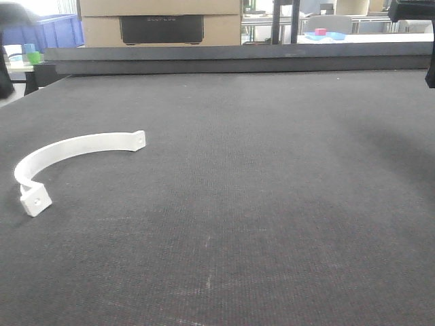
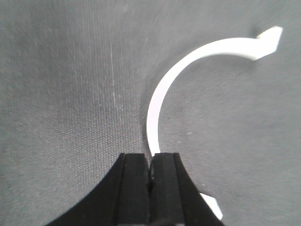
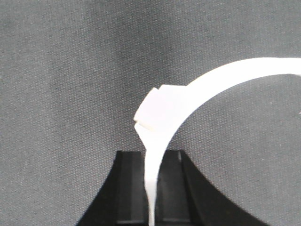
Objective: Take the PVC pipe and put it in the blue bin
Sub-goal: 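Close left and right grippers on the ends of the pipe pieces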
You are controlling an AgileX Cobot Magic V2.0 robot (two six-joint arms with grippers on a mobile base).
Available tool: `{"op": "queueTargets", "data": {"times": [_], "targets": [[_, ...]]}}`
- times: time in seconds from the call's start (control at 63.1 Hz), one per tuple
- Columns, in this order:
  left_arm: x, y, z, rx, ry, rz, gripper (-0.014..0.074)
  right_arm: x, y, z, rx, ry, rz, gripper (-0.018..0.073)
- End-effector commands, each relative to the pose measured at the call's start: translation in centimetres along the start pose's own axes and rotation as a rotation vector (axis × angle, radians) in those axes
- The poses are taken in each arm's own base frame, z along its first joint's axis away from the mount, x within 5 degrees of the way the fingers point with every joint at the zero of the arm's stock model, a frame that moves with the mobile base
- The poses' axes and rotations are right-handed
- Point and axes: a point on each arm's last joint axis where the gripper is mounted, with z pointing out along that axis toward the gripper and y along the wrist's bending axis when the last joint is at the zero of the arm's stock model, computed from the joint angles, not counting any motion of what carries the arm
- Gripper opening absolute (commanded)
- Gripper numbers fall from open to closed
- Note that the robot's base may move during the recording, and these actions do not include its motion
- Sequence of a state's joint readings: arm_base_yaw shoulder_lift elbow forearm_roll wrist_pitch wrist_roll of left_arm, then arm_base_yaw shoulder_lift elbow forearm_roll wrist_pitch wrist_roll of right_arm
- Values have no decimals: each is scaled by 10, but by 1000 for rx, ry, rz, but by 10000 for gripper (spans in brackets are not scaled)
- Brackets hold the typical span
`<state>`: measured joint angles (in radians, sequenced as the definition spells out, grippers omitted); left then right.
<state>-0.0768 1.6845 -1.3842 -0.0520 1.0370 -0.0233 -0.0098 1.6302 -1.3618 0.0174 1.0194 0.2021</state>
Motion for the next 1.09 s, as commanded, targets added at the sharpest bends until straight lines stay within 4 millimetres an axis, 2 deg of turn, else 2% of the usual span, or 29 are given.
{"op": "queueTargets", "data": {"times": [0.0, 0.143, 0.317, 0.428, 0.523, 0.65, 1.03, 1.078], "targets": [[-3, -1, 13, -5, 32, 4, -111, -3, -2, 2, 3, -14, -6, -168], [-4, -2, 28, -6, 70, 7, -111, -3, -2, 4, 4, -9, -6, -168], [-3, -9, 34, -1, 85, 25, -111, -3, -2, 4, 4, -9, -6, -168], [-3, -20, 37, -4, 81, 65, -111, -3, -2, 4, 3, -13, -6, -168], [-5, -23, 39, -66, 58, 109, -111, -4, -2, 4, 3, -16, -6, -168], [-6, -16, 39, -126, 51, 17, -111, -4, -2, 4, 3, -16, -6, -168], [-5, -21, 41, -77, 67, -16, -109, -5, -2, 4, 1, -28, -6, -168], [-4, -22, 43, -74, 72, -18, -81, -5, -2, 4, 1, -28, -6, -168]]}}
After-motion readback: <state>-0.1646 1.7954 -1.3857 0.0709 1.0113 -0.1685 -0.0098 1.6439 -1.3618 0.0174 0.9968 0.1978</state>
